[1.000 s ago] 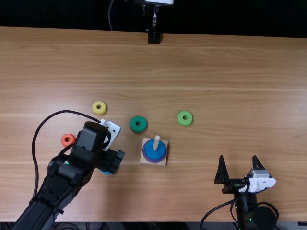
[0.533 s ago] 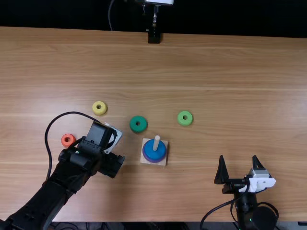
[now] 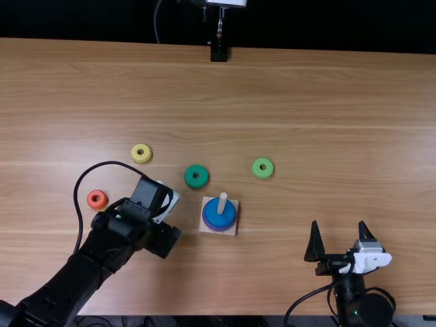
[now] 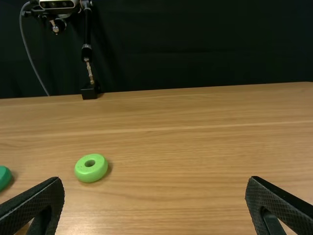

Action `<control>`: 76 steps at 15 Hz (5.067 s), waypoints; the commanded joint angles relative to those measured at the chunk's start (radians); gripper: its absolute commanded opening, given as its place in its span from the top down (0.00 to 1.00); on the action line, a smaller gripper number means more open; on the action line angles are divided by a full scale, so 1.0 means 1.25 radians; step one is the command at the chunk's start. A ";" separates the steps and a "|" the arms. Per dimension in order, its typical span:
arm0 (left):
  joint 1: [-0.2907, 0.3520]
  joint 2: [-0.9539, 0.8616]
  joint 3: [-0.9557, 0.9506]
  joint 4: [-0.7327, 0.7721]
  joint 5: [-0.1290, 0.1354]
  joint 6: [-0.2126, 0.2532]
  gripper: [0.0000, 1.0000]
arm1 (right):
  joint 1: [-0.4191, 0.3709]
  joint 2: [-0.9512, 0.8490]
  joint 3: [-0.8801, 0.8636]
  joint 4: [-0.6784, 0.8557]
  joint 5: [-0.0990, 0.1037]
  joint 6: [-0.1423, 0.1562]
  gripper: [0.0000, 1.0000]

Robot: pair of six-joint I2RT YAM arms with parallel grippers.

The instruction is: Build the Hanoi tower: stack the rings onto the peg from bottom to top in this color order: purple, dark blue, light blue, dark green, light green, yellow, orange.

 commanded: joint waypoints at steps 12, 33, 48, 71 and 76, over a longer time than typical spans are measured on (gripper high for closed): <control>-0.032 0.059 0.017 -0.019 0.005 0.007 0.00 | -0.003 -0.009 -0.004 0.003 -0.002 0.000 0.00; -0.026 0.044 0.360 -0.383 0.002 -0.063 1.00 | -0.003 -0.009 -0.004 0.003 -0.001 0.000 0.00; -0.193 0.245 0.892 -0.621 0.018 -0.159 1.00 | -0.003 -0.009 -0.004 0.003 -0.002 0.000 0.00; -0.239 0.330 0.898 -0.620 0.018 -0.161 1.00 | -0.003 -0.009 -0.004 0.003 -0.001 0.000 0.00; -0.236 0.326 0.854 -0.620 0.019 -0.159 1.00 | -0.003 -0.009 -0.005 0.003 -0.002 0.000 0.00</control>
